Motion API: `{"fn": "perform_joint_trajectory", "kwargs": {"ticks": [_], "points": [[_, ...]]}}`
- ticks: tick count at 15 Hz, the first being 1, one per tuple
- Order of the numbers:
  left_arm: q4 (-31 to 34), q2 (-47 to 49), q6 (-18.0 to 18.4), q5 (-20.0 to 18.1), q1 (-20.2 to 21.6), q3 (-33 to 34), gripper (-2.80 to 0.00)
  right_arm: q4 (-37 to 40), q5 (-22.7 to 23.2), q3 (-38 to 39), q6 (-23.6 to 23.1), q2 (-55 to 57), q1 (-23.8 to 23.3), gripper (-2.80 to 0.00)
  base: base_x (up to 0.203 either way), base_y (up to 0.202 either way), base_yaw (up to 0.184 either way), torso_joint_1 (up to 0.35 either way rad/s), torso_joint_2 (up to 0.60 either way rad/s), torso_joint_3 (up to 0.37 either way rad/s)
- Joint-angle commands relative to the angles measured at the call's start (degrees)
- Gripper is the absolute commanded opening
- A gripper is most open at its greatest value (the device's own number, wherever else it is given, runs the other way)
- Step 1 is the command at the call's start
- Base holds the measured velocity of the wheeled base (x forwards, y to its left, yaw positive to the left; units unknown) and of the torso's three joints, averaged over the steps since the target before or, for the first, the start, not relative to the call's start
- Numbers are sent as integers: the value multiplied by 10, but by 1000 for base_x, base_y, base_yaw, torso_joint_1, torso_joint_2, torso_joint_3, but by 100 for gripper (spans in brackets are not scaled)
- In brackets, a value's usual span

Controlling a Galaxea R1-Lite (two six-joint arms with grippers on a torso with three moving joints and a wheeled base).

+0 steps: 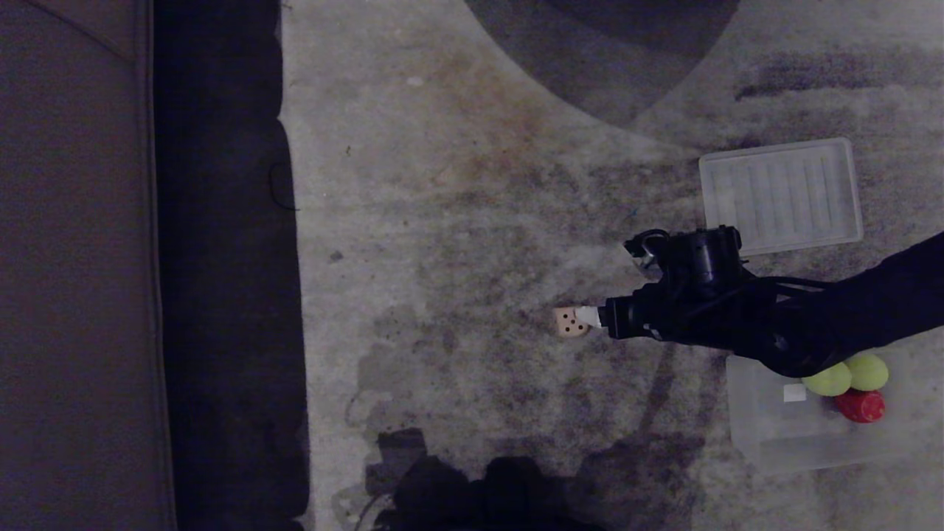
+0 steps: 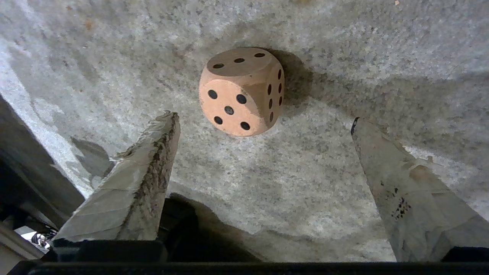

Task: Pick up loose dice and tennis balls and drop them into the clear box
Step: Pick up toys out of the box

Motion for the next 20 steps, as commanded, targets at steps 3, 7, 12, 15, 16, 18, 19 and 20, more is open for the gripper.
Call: {"fn": "perform_joint_trajectory", "kwargs": {"ticks": [3, 7, 12, 15, 16, 18, 19, 20], "points": [[0, -1, -1, 0, 0, 0, -280, -3, 0, -9, 1, 23, -3, 0, 0, 0, 0, 0, 0, 0], [0, -1, -1, 0, 0, 0, -280, -3, 0, -24, 2, 30, -3, 0, 0, 0, 0, 0, 0, 0], [0, -1, -1, 0, 0, 0, -280, -3, 0, -55, 2, 52, -2, 0, 0, 0, 0, 0, 0, 0], [0, 0, -1, 0, 0, 0, -280, -3, 0, -70, 1, 62, -1, 0, 0, 0, 0, 0, 0, 0], [0, 0, -1, 0, 0, 0, -280, -2, 0, -73, 1, 66, -1, 0, 0, 0, 0, 0, 0, 0], [0, 0, -1, 0, 0, 0, -280, -2, 0, -73, 1, 68, 1, 0, 0, 0, 0, 0, 0, 0], [0, 0, -1, 0, 0, 0, -280, -2, 0, -73, 2, 69, 3, 0, 0, 0, 0, 0, 0, 0], [0, 0, 0, 0, 0, 0, -280, -1, 0, -73, 2, 72, 8, 0, 0, 0, 0, 0, 0, 0]]}}
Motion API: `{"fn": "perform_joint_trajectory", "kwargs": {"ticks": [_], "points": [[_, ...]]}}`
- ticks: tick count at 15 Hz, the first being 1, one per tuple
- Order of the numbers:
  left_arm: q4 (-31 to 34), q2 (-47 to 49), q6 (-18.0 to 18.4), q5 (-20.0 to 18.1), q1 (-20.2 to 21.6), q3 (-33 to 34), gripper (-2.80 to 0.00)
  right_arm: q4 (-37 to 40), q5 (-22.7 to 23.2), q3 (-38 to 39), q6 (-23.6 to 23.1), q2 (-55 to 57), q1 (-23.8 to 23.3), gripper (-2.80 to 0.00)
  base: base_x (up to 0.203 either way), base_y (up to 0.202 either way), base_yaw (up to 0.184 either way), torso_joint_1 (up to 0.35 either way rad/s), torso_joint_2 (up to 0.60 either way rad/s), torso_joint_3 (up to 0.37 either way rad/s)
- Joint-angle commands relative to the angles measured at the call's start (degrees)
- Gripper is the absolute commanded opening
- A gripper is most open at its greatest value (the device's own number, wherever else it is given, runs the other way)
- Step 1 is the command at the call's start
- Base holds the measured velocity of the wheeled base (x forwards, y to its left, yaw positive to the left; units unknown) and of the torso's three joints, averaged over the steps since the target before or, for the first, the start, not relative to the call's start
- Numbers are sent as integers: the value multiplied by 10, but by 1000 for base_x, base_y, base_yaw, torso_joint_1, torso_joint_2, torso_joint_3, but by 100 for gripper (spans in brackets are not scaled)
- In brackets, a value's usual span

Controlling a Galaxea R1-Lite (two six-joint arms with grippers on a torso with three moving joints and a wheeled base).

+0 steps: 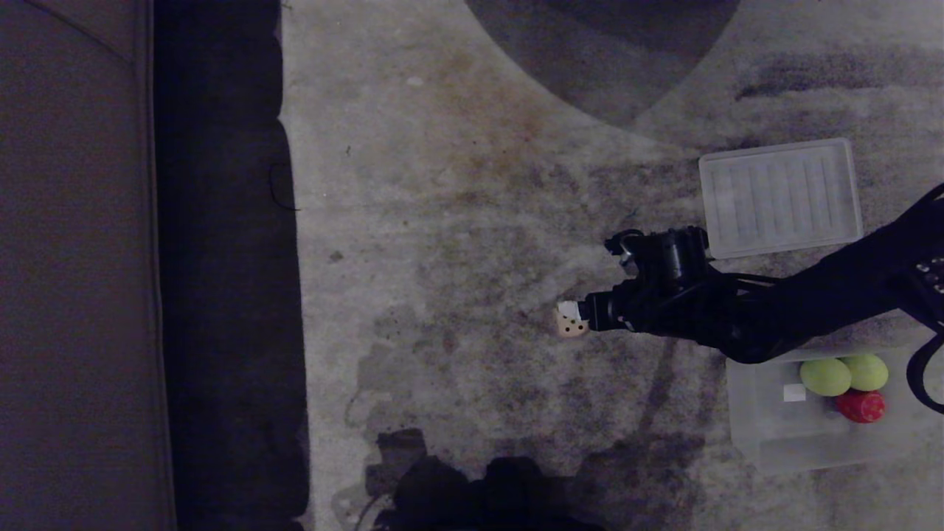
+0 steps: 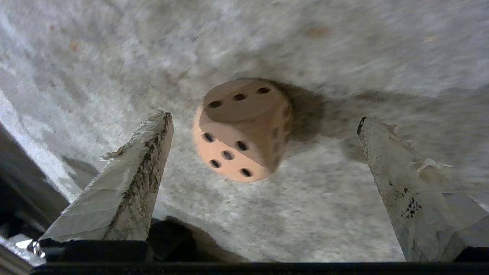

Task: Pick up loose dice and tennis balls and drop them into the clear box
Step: Pick up toys out of the box

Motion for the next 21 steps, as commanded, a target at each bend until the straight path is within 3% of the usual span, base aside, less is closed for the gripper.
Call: {"fn": "perform_joint_trajectory", "kwargs": {"ticks": [1, 21], "points": [[0, -1, -1, 0, 0, 0, -280, -2, 1, -1, 0, 6, 7, 0, 0, 0, 0, 0, 0, 0], [0, -1, -1, 0, 0, 0, -280, -4, -35, -34, 0, 74, 2, 0, 0, 0, 0, 0, 0, 0]]}}
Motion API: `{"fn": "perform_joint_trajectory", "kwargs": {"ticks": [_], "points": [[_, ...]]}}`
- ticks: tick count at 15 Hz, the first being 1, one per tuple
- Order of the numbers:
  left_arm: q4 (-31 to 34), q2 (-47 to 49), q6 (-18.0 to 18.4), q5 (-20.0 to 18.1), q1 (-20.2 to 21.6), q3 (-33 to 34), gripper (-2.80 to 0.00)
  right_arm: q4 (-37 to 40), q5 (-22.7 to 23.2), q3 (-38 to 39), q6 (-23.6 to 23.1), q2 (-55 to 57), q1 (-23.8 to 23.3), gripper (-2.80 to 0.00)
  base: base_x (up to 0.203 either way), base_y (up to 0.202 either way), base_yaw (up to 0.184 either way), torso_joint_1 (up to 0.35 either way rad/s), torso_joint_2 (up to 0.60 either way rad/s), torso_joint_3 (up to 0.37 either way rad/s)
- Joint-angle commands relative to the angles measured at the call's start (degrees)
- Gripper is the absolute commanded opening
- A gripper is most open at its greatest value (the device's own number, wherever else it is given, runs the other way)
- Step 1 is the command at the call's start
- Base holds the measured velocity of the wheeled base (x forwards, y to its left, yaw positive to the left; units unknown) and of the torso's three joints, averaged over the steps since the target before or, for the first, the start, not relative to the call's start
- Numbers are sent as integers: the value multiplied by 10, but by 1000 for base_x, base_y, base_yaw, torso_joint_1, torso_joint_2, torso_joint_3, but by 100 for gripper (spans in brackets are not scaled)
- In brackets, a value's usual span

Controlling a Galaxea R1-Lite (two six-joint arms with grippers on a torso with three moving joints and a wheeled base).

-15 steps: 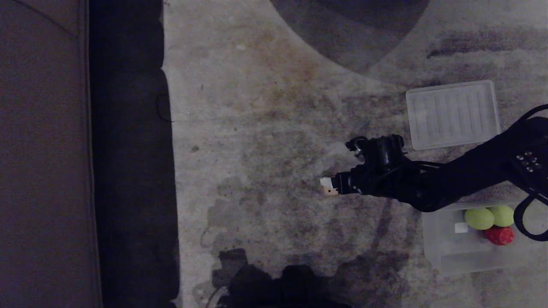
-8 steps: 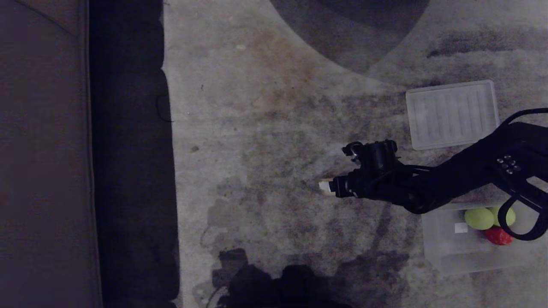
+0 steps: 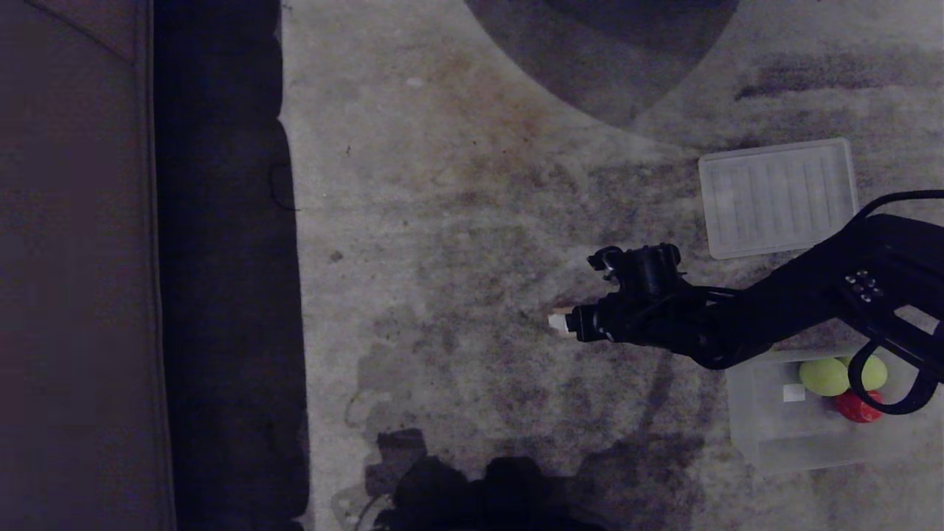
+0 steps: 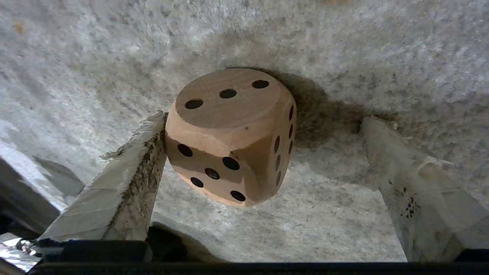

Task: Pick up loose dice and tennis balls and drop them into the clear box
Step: Pick up toys out of the box

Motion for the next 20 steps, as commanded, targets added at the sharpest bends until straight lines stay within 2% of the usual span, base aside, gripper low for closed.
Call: {"fn": "perform_joint_trajectory", "kwargs": {"ticks": [1, 4, 5, 20], "points": [[0, 0, 0, 0, 0, 0, -280, -2, -2, 0, 0, 7, 0, 0, 0, 0, 0, 0, 0, 0], [0, 0, -1, 0, 0, 0, -280, -2, -2, -1, 0, 7, -1, 0, 0, 0, 0, 0, 0, 0], [0, -1, -1, 0, 0, 0, -280, -2, -2, -1, -1, 7, -1, -280, 0, 0, 0, 0, 0, 0], [0, -1, -1, 0, 0, 0, -280, 0, -2, -5, -15, 6, -1, -280, 0, 0, 0, 0, 0, 0]]}}
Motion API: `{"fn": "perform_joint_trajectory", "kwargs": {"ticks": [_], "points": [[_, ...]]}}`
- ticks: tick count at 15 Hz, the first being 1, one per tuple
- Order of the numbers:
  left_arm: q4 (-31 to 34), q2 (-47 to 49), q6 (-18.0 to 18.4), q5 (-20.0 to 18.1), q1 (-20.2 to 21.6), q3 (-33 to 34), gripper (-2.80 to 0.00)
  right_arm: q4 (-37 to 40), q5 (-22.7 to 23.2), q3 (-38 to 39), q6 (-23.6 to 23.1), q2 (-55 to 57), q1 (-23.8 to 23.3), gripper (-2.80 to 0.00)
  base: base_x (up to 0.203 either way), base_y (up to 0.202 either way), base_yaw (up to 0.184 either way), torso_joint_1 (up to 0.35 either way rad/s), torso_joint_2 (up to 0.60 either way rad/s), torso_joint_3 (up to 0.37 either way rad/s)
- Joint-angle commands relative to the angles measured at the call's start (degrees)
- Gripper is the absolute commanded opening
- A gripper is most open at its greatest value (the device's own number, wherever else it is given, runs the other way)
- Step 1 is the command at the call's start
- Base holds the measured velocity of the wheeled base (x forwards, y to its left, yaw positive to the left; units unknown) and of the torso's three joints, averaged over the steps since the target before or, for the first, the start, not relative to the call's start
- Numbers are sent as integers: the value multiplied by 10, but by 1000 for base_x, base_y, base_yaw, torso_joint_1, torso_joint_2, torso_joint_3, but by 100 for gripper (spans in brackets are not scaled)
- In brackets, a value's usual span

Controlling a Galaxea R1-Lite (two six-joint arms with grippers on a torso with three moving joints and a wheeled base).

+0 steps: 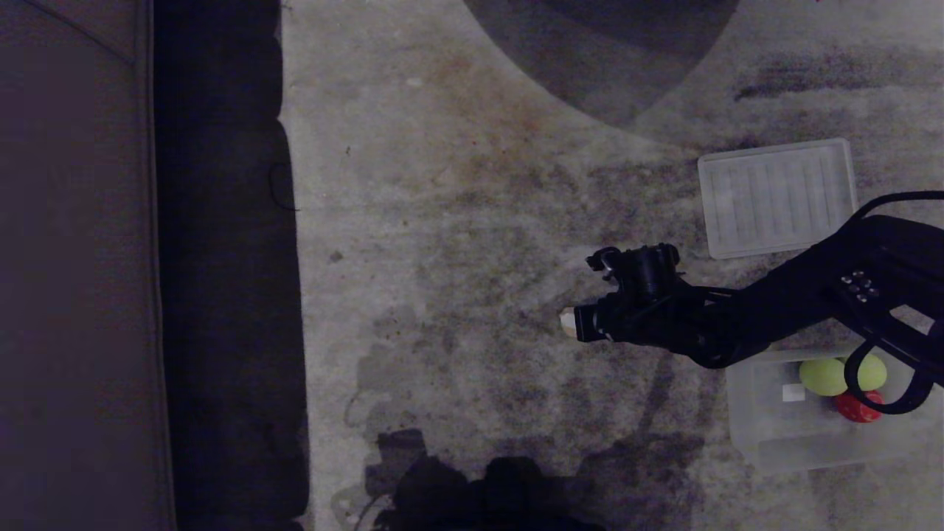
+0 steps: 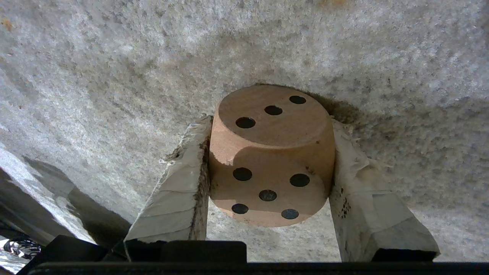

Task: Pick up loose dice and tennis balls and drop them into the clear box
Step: Pick up toys out of the box, then put the toys in the box

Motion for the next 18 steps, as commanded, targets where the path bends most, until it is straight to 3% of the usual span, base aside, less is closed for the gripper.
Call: {"fn": "perform_joint_trajectory", "kwargs": {"ticks": [1, 9, 18], "points": [[0, 0, -1, 0, 0, 0, -280, -1, 0, 0, 0, 1, 0, -280, 0, 0, 0, 0, 0, 0], [0, 0, -1, 0, 0, 0, -280, 9, 1, 9, -1, -40, -2, -280, 0, 0, 0, 0, 0, 0], [0, 0, -1, 0, 0, 0, -280, 119, -1, 55, -10, -224, -44, -280, 0, 0, 0, 0, 0, 0]]}}
